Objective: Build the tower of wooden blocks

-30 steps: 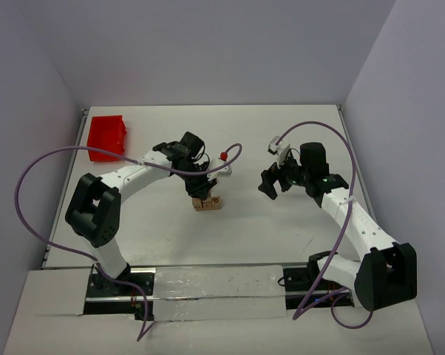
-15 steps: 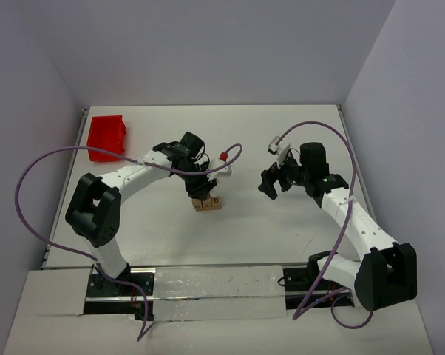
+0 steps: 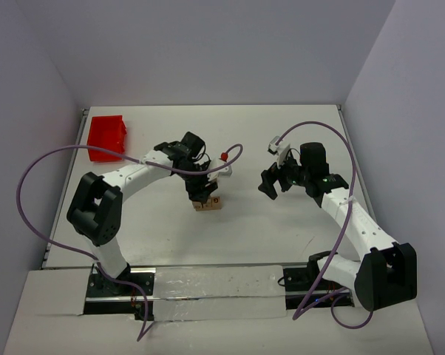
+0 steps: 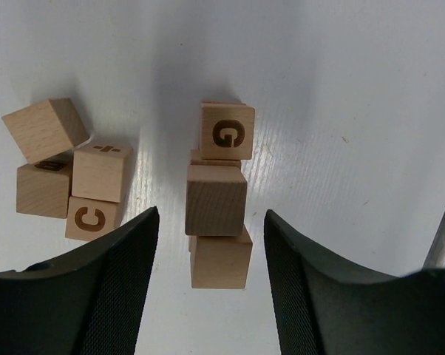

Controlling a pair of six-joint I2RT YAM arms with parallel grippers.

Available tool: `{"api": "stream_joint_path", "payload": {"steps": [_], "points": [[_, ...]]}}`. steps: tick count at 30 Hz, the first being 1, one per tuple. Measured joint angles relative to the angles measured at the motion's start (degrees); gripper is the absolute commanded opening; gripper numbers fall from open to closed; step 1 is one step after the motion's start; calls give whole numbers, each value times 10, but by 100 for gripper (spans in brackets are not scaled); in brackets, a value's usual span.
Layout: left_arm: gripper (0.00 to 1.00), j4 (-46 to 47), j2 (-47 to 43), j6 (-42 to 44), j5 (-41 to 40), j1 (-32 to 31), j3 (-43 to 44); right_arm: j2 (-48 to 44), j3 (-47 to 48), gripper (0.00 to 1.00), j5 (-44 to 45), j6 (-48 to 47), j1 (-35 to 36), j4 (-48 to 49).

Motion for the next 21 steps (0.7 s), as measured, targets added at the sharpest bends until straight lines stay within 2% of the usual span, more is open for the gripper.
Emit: {"api": "stream_joint_path", "payload": {"steps": [5,8,9,14,18,21], "points": [[75,-25,-18,-13,12,-6,69,-2,0,100,-1,0,0,0],[97,-27,-50,-28,20,-8,116,-3,0,100,-2,0,0,0],[98,-25,-68,-33,21,-7,121,-3,0,100,-2,1,0,0],[99,-2,-174,-71,44,29,95,-11,0,100,-5,6,0,0],[99,33,-247,-117,69,126,39,-17,0,100,-10,7,0,0],[99,61,-287,-159,54,183,-6,-15,5,100,-11,7,0,-7]]}}
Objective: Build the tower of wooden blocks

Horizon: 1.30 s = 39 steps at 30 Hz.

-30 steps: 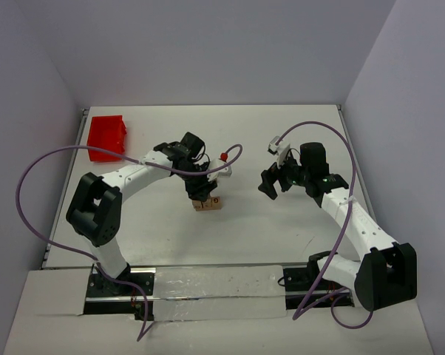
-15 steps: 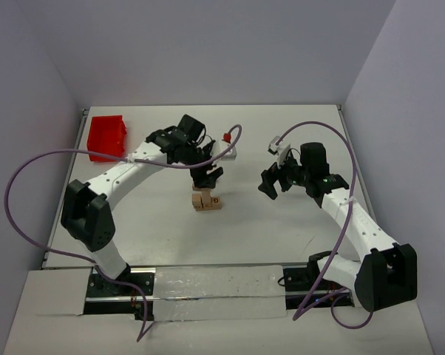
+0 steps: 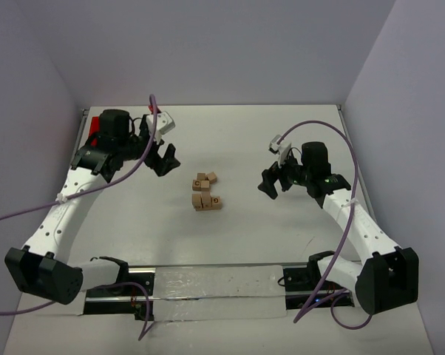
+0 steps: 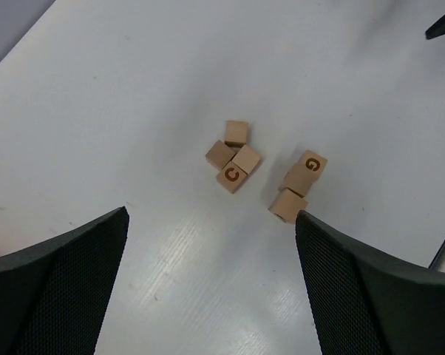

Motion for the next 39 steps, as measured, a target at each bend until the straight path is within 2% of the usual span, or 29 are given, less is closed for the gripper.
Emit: {"api": "stream_joint_path", "payload": {"steps": [9,13,17,24,29,39], "points": [[99,27,-133,-41,-27,48,-142,42,92,100,1,-2,0,-26],[98,38,-163,-55,-25,68,-163,66,120,100,5,5,1,-27],[98,50,-148,-77,-15,91,-171,104,145,98,31,16,11,-33],[98,71,-114,-110,-12,101,-191,191,190,85,99,35,54,-32],[98,73,-95,-119,-12,106,-191,269,236,80,145,44,102,-35],[99,73,-91,-122,-12,110,-191,417,358,86,195,108,167,-53]]}}
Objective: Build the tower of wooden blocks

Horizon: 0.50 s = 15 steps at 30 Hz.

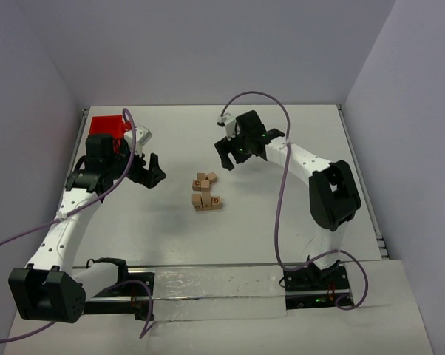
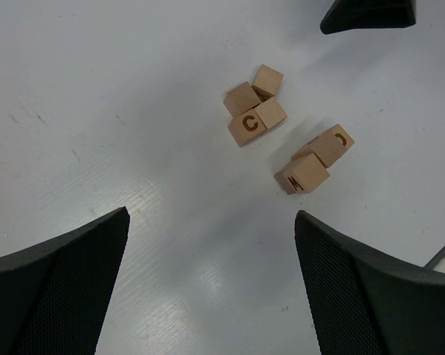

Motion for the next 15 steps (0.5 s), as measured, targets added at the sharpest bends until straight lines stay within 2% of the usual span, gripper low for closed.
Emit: {"api": "stream_joint_path", "payload": {"steps": [8,15], "points": [[99,1,4,-1,0,2,0,89,94,85,14,46,39,-23],[99,2,13,-2,0,4,0,131,109,82,24,57,67,-47]]}}
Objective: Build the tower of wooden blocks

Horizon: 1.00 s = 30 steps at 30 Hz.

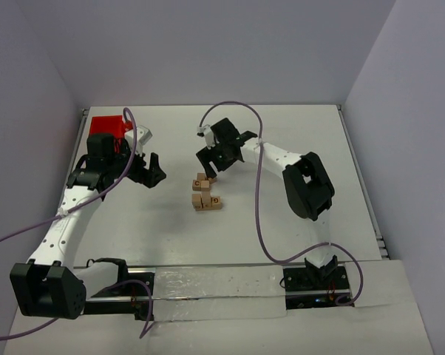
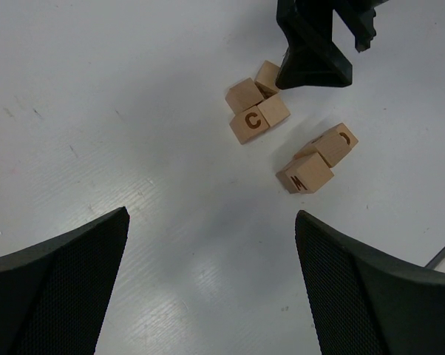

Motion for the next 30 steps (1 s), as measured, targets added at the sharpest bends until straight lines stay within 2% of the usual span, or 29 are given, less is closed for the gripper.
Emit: {"api": "stream_joint_path", "payload": {"steps": [9,18,21,30], "points": [[99,1,5,0,0,0,0,36,14,79,-5,14,8,-14],[99,1,6,1,0,0,0,60,44,53,4,21,8,-16],[99,1,8,1,0,0,0,62,44,48,13,17,7,-18],[99,1,19,1,3,0,0,60,21,47,15,-5,-8,-13]]}}
